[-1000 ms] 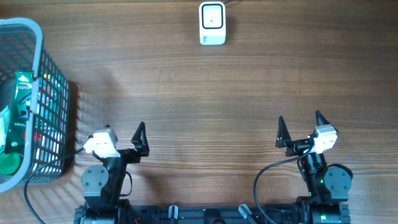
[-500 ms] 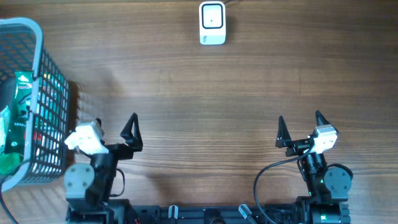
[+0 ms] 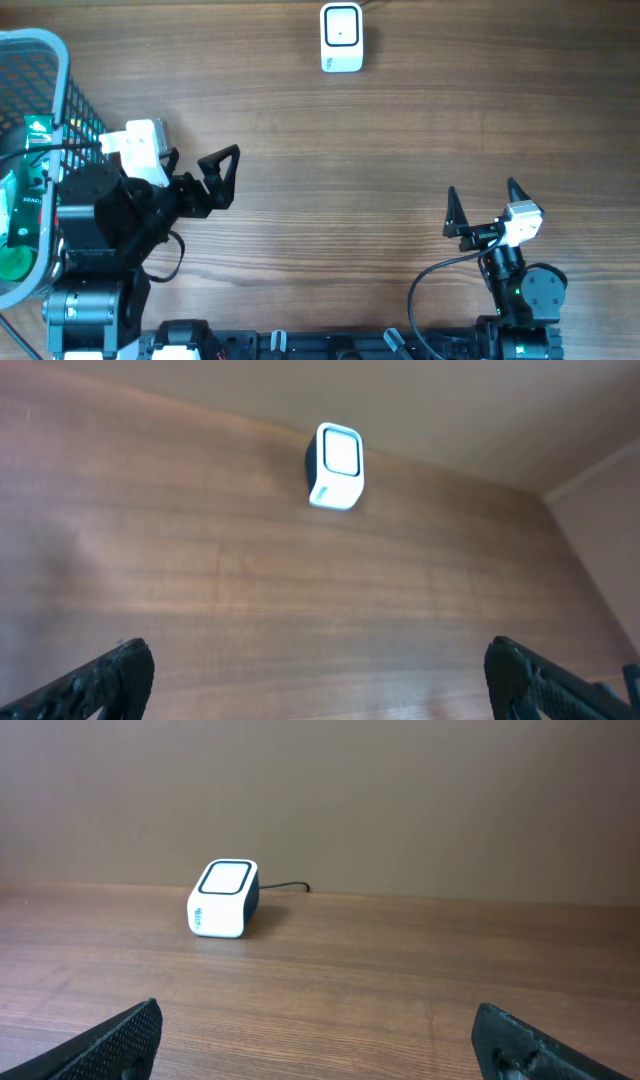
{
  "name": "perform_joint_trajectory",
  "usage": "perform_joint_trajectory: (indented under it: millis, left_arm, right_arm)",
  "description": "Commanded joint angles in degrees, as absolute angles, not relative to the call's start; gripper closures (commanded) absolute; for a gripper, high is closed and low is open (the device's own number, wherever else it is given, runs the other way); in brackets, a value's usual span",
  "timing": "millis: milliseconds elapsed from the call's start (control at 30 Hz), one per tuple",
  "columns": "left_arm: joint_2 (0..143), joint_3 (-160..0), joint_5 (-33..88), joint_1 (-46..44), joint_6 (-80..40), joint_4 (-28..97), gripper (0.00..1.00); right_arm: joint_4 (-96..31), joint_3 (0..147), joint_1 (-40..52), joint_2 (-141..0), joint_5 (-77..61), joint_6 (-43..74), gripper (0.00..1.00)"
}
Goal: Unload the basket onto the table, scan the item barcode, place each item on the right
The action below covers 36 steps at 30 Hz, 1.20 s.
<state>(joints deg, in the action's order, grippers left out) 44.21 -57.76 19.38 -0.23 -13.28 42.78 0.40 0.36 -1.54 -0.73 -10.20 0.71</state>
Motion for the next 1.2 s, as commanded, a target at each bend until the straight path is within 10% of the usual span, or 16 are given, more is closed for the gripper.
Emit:
perform_joint_trajectory:
  millis: [0, 1167]
  left_arm:
    - [45.2, -62.1, 15.2, 0.1, -15.9, 46.7, 0.0]
    - [48.4, -84.1, -10.8, 0.2, -21.9, 62.2, 0.0]
  right_arm:
    - [0.7, 0.3, -1.2, -0.5, -9.4, 0.0, 0.0]
    - [0.7, 0.3, -1.2, -0.6, -9.5, 0.0, 0.0]
